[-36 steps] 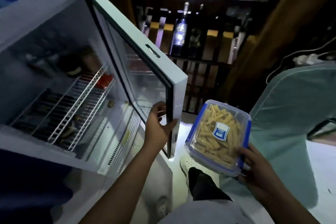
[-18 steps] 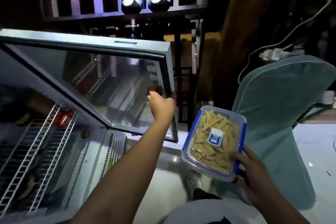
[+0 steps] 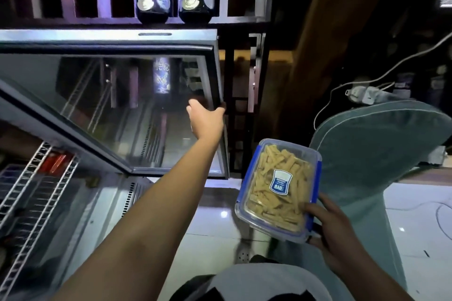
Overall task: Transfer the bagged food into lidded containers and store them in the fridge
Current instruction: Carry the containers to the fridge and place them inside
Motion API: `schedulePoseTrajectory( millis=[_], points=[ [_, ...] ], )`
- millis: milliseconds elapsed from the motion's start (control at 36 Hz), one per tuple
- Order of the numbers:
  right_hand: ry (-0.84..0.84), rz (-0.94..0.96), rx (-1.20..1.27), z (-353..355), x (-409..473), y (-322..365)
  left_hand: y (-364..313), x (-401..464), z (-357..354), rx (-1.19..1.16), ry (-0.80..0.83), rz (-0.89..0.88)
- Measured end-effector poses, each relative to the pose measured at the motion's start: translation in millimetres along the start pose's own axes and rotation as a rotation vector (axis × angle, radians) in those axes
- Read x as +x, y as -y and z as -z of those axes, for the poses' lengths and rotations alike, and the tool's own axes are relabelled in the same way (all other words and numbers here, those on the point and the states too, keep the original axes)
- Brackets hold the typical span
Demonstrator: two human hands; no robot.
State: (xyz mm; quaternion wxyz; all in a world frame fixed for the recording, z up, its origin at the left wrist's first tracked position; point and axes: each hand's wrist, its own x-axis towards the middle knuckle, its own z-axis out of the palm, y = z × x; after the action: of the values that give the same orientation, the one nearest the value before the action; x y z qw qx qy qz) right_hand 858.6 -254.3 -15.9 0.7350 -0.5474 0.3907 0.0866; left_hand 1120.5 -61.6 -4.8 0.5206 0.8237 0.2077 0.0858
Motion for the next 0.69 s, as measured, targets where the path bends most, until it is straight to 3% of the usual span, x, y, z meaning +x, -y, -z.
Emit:
schedulePoseTrajectory(
  millis=[194, 361, 500, 694],
  points=[
    [0.166, -0.035, -0.130, -48.4, 16.7, -1.4, 51.4, -28.3, 67.4, -0.189, 0.183, -0.071],
    [0.405, -0.053, -0.314, -117.7, 27.3, -2.0, 115.6, -98.1, 193.9, -0.370, 0.364, 0.323],
    [0.633, -0.090, -0.423, -198.3, 14.9, -21.8, 144.2, -149.2, 273.8, -0.556, 0.226, 0.468],
    [0.915, -0.050, -0.551, -321.7, -31.1, -56.4, 180.7, -144.3, 376.7, -0.654, -0.041, 0.431]
  ],
)
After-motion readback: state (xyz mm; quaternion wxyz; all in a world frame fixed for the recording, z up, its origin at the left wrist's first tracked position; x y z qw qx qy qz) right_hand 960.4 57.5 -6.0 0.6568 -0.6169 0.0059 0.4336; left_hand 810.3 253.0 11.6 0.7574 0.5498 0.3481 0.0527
